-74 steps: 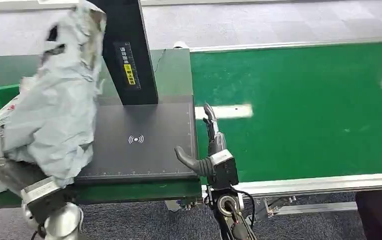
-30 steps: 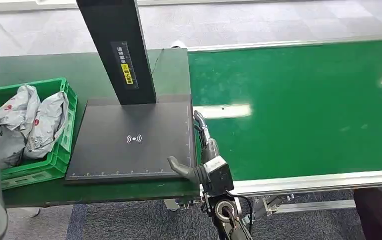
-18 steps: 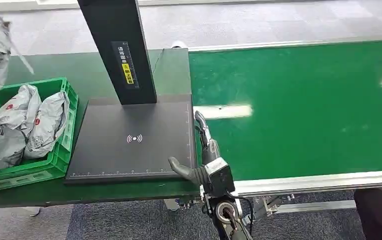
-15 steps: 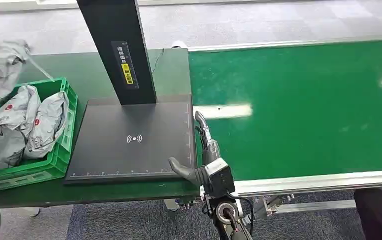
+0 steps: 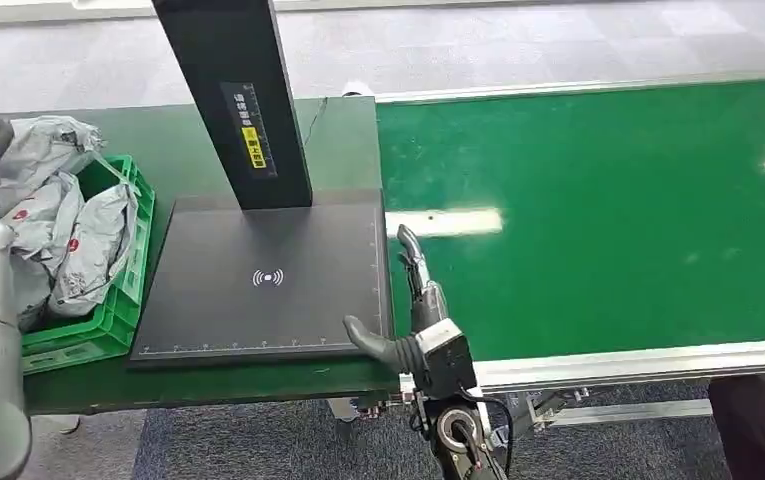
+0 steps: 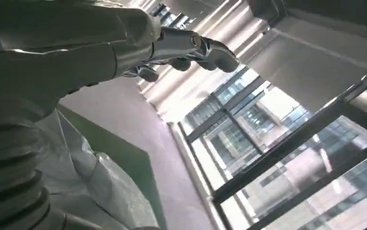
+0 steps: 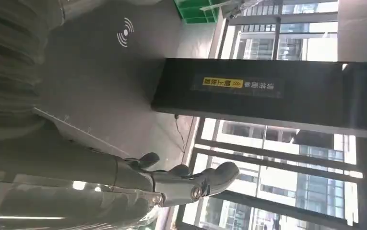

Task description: Moved the parcel from conveyor to table for the left to box.

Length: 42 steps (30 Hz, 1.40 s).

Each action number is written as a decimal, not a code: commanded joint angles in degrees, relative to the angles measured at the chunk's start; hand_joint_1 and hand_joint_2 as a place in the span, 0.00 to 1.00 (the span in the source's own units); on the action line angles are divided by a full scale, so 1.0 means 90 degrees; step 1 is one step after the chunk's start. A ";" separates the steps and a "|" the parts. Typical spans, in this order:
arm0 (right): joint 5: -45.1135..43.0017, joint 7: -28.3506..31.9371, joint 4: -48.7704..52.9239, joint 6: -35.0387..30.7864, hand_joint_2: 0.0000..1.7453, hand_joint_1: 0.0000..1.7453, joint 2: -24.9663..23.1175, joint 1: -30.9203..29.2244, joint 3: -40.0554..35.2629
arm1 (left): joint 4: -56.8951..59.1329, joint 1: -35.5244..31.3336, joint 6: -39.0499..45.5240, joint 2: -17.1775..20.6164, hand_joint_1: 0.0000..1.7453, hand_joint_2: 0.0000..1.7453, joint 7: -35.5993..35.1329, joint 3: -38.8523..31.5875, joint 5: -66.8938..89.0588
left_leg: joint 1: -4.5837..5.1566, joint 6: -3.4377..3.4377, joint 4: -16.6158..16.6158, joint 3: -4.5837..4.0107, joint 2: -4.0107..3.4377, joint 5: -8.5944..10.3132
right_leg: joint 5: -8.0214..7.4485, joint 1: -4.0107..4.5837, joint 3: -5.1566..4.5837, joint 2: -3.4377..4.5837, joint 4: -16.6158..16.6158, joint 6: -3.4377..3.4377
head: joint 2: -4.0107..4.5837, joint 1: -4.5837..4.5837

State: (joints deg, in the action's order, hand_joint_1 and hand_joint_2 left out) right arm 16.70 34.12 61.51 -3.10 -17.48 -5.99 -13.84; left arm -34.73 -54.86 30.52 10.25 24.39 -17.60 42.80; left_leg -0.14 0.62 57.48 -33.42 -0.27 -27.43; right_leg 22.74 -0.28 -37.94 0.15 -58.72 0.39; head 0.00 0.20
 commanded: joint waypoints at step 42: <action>-0.0291 0.0009 -0.0173 -0.0259 0.00 0.00 0.0448 0.0545 0.0356 | -0.3596 0.6330 -0.3550 -0.2634 0.00 1.00 0.0908 0.3776 -0.2611 | 0.0015 -0.0037 -0.0013 0.0029 0.0011 -0.0066 | 0.0047 -0.0019 0.0041 0.0005 0.0029 -0.0055 | 0.0000 -0.0005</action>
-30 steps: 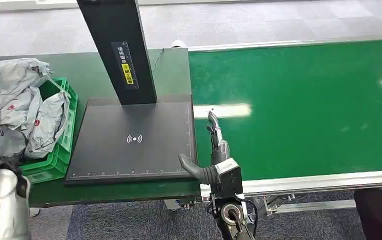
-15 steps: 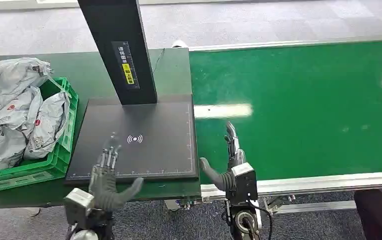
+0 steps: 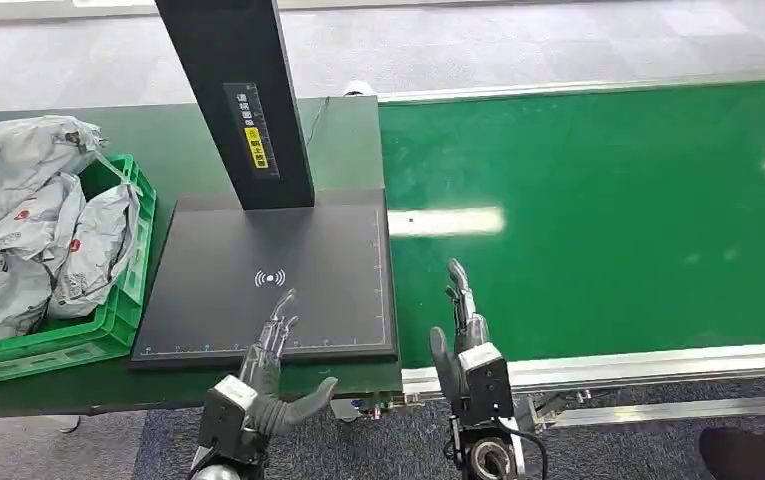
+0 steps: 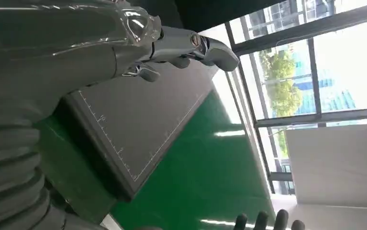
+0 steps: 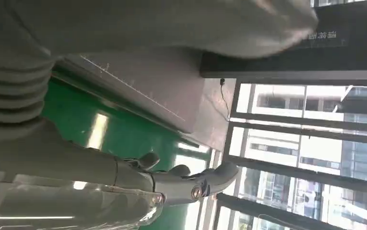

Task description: Moved the parcel from conveyor to table for the left to box.

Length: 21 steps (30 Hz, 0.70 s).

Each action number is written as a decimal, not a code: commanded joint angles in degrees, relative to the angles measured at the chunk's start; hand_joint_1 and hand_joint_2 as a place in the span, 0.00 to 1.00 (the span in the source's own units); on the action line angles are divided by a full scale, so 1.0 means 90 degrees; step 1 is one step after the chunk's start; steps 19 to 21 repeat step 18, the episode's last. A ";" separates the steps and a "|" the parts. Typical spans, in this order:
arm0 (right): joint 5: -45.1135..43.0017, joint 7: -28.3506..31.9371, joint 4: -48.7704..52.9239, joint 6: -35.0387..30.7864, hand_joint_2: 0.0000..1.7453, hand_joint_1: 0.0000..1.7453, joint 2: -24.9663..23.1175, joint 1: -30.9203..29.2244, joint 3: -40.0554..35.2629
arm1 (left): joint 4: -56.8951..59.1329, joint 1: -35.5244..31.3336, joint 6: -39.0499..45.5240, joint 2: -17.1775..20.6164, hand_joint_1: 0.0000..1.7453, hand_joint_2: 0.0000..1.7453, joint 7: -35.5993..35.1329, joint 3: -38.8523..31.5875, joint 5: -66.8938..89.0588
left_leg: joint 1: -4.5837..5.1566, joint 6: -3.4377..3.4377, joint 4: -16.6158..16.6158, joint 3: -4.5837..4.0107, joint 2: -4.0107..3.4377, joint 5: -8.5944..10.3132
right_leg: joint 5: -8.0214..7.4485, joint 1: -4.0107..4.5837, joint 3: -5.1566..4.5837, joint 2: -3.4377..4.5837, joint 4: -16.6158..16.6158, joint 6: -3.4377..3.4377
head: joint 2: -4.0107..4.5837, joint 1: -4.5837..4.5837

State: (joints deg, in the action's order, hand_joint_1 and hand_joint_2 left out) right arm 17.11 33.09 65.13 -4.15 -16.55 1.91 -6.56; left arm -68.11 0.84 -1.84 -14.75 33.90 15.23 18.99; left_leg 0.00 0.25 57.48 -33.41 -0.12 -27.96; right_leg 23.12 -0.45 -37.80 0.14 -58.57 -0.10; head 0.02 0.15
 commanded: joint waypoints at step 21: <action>-0.0400 0.0129 -0.0651 -0.0157 0.00 0.00 0.0335 -0.0466 -0.0594 | -0.0073 0.0259 0.0034 0.0243 0.00 0.00 -0.0181 0.0230 0.0098 | 0.0001 0.0003 -0.0012 0.0016 -0.0001 -0.0004 | 0.0005 -0.0001 0.0023 0.0001 0.0010 0.0000 | 0.0000 0.0000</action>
